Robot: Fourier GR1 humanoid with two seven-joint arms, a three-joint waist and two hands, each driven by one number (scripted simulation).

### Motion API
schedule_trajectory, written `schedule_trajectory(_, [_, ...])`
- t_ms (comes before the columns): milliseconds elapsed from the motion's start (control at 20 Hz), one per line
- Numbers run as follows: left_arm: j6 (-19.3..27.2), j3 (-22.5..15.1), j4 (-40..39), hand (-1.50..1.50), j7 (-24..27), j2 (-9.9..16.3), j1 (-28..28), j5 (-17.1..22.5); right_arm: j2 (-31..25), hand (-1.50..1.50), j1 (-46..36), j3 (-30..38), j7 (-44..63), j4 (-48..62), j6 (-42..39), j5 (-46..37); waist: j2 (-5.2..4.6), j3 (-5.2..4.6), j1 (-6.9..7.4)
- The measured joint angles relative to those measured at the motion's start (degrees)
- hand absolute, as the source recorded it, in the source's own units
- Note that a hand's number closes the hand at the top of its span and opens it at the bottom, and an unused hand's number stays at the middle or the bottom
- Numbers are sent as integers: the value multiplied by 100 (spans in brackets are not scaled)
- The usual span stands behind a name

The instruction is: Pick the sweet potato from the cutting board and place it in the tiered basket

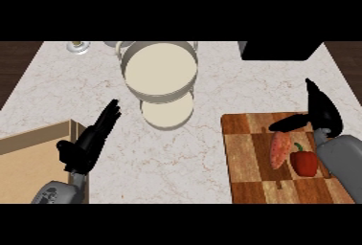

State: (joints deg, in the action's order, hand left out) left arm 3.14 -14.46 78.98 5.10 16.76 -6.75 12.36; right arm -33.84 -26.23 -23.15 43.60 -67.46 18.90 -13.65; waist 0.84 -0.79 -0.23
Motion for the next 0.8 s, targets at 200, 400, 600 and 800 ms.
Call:
schedule_trajectory(200, [24, -6, -19, 0, 22, -38, -1, -39, -185, -150, -516, -332, 1328, -513, -1213, 167, 13, 24, -6])
schedule_trajectory(400, [-5, 2, -64, 0, 113, -76, 27, -70, -254, -150, -916, -445, 2151, -1145, -1886, 456, 7, 55, -37])
schedule_trajectory(600, [-6, 36, -19, 0, 88, -104, 31, -82, -318, -150, -973, -492, 2518, -1546, -2105, 569, -15, 69, -38])
schedule_trajectory(800, [-9, 46, -125, 0, 182, -160, -11, -156, -303, -150, -941, -606, 2680, -1582, -2088, 247, -28, 83, -38])
